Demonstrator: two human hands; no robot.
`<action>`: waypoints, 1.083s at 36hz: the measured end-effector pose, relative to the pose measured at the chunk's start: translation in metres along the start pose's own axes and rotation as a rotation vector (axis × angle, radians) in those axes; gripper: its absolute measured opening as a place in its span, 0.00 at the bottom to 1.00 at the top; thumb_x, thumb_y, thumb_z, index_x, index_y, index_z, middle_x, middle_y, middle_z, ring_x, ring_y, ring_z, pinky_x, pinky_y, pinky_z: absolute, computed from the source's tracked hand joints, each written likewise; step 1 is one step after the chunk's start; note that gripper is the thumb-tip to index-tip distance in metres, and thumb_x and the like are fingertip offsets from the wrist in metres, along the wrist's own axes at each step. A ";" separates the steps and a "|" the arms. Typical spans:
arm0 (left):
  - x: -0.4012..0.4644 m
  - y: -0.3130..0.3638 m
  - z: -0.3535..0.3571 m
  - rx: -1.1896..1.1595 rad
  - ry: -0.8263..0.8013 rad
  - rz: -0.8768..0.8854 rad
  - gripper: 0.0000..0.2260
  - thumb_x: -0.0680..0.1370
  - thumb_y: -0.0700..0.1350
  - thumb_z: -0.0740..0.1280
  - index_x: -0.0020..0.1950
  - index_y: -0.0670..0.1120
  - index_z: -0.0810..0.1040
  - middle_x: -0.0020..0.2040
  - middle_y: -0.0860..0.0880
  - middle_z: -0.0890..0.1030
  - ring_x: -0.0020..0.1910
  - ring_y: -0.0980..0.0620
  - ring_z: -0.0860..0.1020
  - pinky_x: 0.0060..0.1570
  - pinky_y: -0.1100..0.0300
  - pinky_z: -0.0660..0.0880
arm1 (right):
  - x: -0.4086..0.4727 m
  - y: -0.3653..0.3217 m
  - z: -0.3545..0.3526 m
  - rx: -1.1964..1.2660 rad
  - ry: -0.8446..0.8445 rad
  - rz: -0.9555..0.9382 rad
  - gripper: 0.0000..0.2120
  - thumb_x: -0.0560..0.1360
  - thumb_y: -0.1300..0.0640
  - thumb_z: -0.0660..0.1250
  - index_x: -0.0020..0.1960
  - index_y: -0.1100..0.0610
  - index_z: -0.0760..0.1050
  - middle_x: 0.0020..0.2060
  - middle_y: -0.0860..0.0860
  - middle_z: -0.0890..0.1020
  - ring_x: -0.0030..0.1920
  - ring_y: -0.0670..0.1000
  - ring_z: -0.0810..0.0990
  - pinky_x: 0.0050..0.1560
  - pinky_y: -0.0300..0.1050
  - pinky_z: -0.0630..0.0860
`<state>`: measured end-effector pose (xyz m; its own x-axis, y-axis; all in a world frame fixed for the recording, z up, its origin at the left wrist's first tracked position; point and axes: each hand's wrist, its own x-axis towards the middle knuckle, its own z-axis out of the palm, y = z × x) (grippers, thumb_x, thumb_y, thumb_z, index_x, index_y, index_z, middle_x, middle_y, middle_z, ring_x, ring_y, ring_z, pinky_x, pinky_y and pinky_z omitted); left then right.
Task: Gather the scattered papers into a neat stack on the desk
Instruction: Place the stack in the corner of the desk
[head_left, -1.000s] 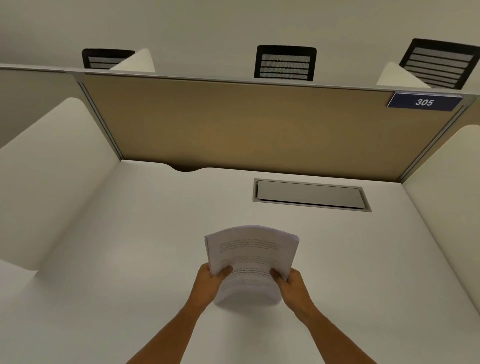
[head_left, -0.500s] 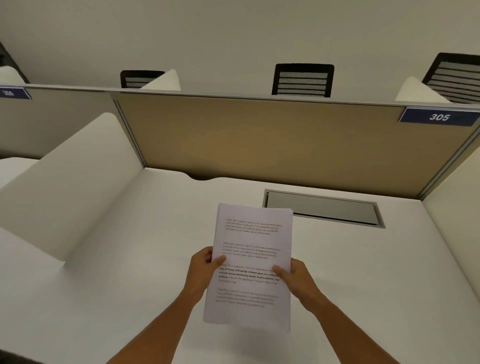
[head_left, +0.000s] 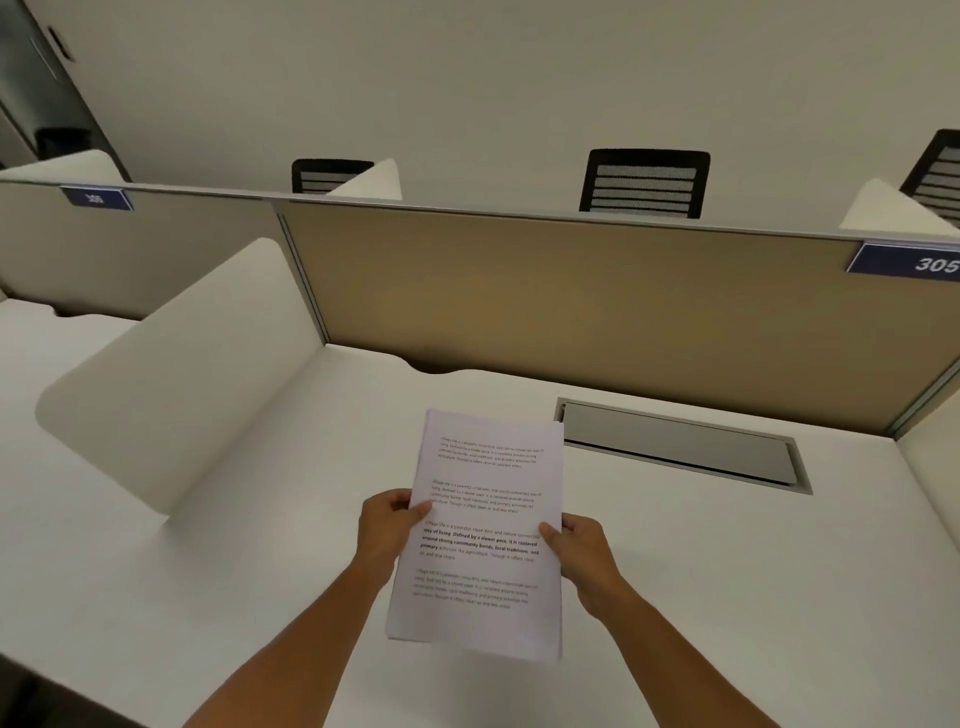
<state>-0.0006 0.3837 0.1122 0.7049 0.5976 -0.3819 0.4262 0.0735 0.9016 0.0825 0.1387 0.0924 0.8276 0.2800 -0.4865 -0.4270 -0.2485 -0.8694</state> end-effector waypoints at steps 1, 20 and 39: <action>0.008 0.002 -0.005 0.005 0.009 0.006 0.05 0.72 0.38 0.74 0.47 0.43 0.84 0.43 0.44 0.87 0.35 0.48 0.86 0.32 0.58 0.81 | 0.004 -0.002 0.008 0.004 0.023 0.005 0.06 0.80 0.59 0.67 0.52 0.51 0.82 0.46 0.48 0.87 0.45 0.50 0.88 0.48 0.49 0.85; 0.174 0.012 -0.148 0.109 0.106 0.196 0.15 0.75 0.38 0.71 0.61 0.49 0.82 0.41 0.57 0.83 0.36 0.62 0.82 0.28 0.77 0.73 | 0.086 -0.065 0.231 0.158 0.338 -0.029 0.26 0.77 0.63 0.72 0.73 0.53 0.72 0.58 0.58 0.84 0.50 0.55 0.84 0.60 0.52 0.80; 0.314 -0.002 -0.222 0.086 0.153 0.130 0.11 0.75 0.38 0.71 0.56 0.48 0.84 0.38 0.59 0.83 0.38 0.61 0.82 0.35 0.72 0.72 | 0.192 -0.097 0.349 0.074 0.286 0.017 0.25 0.78 0.62 0.71 0.73 0.52 0.73 0.59 0.55 0.85 0.50 0.53 0.86 0.54 0.50 0.83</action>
<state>0.0942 0.7486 0.0352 0.6658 0.7121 -0.2227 0.3889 -0.0764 0.9181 0.1550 0.5402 0.0530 0.8847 0.0011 -0.4662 -0.4585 -0.1795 -0.8704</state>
